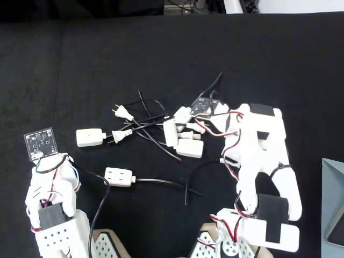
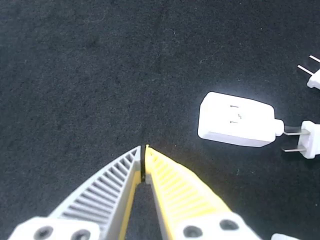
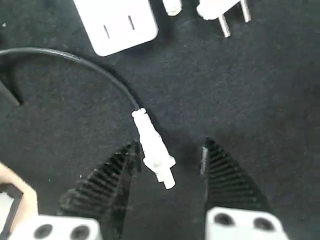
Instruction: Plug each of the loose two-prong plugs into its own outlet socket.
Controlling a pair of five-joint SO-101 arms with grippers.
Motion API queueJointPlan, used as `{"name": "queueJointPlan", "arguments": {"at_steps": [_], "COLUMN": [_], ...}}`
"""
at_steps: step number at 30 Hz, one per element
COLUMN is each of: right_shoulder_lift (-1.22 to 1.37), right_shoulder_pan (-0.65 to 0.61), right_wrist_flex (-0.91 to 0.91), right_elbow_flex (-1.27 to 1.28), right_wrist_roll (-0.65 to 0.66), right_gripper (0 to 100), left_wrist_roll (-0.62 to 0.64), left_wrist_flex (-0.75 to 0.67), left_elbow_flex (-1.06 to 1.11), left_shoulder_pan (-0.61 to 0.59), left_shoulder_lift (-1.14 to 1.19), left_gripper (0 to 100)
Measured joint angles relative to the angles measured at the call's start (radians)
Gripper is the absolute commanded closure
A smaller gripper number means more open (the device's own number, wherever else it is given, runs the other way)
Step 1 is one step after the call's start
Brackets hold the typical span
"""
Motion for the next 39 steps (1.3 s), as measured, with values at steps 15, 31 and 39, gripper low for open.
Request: {"name": "queueJointPlan", "arguments": {"at_steps": [15, 31, 39], "right_shoulder_lift": [0.057, 0.222, 0.218], "right_shoulder_pan": [-0.049, -0.038, -0.037], "right_wrist_flex": [0.034, -0.074, 0.044], "right_elbow_flex": [0.020, -0.005, -0.049], "right_wrist_roll": [0.110, 0.146, 0.146], "right_gripper": [75.0, 97.9, 98.8], "left_wrist_roll": [0.000, 0.000, 0.000], "left_wrist_flex": [0.000, 0.000, 0.000], "left_elbow_flex": [0.000, 0.000, 0.000], "left_shoulder_pan": [0.000, 0.000, 0.000], "left_shoulder_lift": [0.000, 0.000, 0.000], "left_gripper": [97, 97, 97]}}
